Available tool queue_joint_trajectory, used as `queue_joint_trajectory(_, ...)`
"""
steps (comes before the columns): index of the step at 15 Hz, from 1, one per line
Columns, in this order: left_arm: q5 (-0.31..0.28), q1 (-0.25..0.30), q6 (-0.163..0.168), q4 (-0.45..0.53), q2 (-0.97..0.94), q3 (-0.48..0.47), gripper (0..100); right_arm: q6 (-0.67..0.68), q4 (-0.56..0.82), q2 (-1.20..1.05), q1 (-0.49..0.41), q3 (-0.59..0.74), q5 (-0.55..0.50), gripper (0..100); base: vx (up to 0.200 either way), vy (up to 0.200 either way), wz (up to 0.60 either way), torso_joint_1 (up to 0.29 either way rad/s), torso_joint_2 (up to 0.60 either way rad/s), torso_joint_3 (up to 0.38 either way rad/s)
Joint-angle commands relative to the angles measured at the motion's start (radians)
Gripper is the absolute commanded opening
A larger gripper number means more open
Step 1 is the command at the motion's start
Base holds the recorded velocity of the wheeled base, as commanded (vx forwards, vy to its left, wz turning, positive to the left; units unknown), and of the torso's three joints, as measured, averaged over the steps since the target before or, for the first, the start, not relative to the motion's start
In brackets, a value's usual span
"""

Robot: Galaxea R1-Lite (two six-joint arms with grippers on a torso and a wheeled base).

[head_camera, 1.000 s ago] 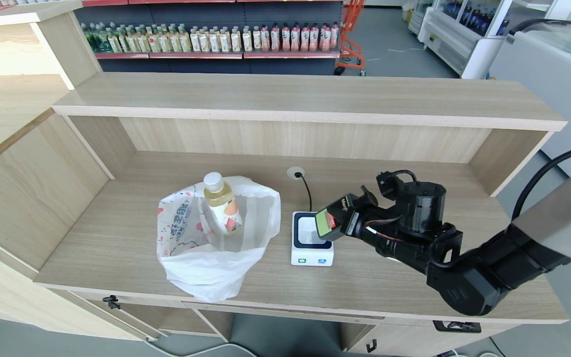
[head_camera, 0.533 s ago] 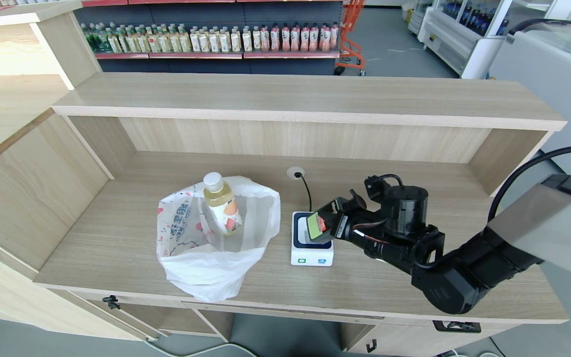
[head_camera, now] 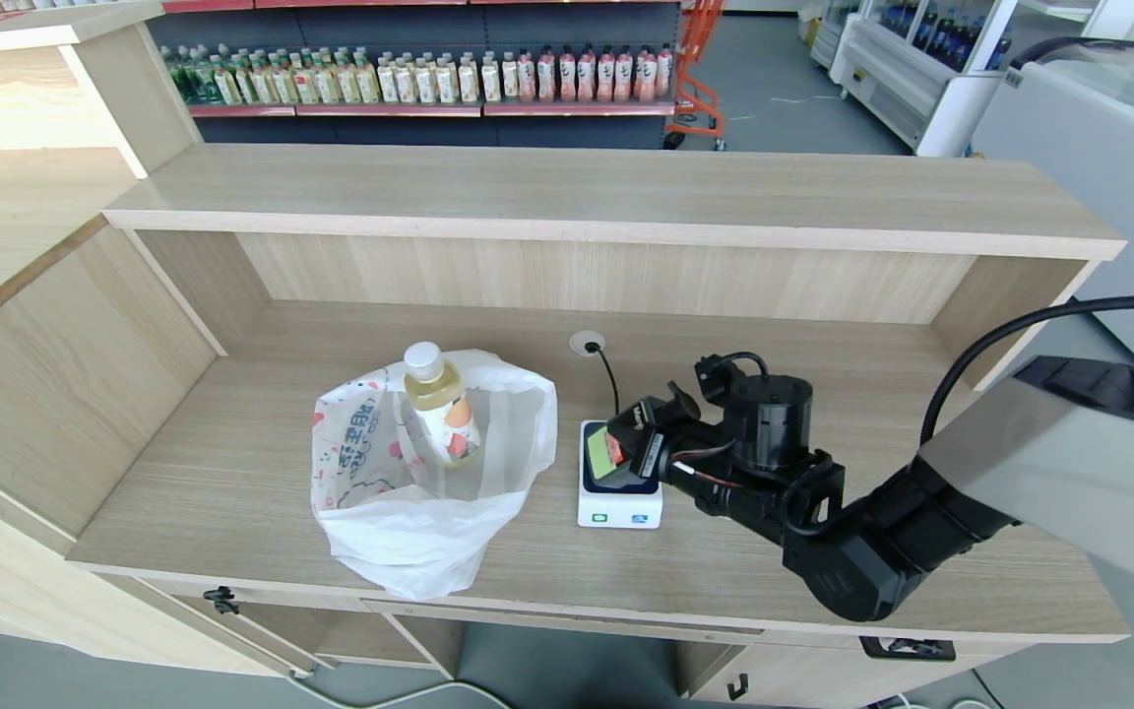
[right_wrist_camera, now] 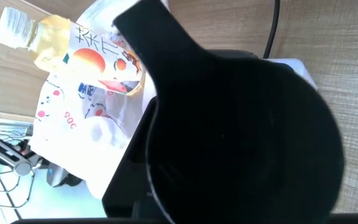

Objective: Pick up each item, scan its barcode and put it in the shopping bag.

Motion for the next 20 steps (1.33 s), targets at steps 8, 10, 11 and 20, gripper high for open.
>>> queue_joint_trajectory(8,0.000,0.000,-0.002,0.000,0.000,0.000,100,-0.002,0.000,0.060,0.008,-0.061,-0.005,0,0.000,0.000,0.00,0.000,0.00,0.000)
queue_joint_trajectory(10,0.000,0.000,0.000,0.000,0.000,0.000,100,-0.002,0.000,0.059,0.008,-0.063,-0.022,0,0.000,0.000,0.00,0.000,0.00,0.000)
queue_joint_trajectory(11,0.000,0.000,0.000,0.000,0.000,0.000,100,-0.003,0.000,0.054,0.008,-0.061,-0.025,0,0.000,0.000,0.00,0.000,0.00,0.000)
queue_joint_trajectory(20,0.000,0.000,0.000,-0.002,0.000,0.000,100,-0.687,-0.068,-0.233,0.004,0.147,-0.081,0,0.000,0.000,0.00,0.000,0.00,0.000)
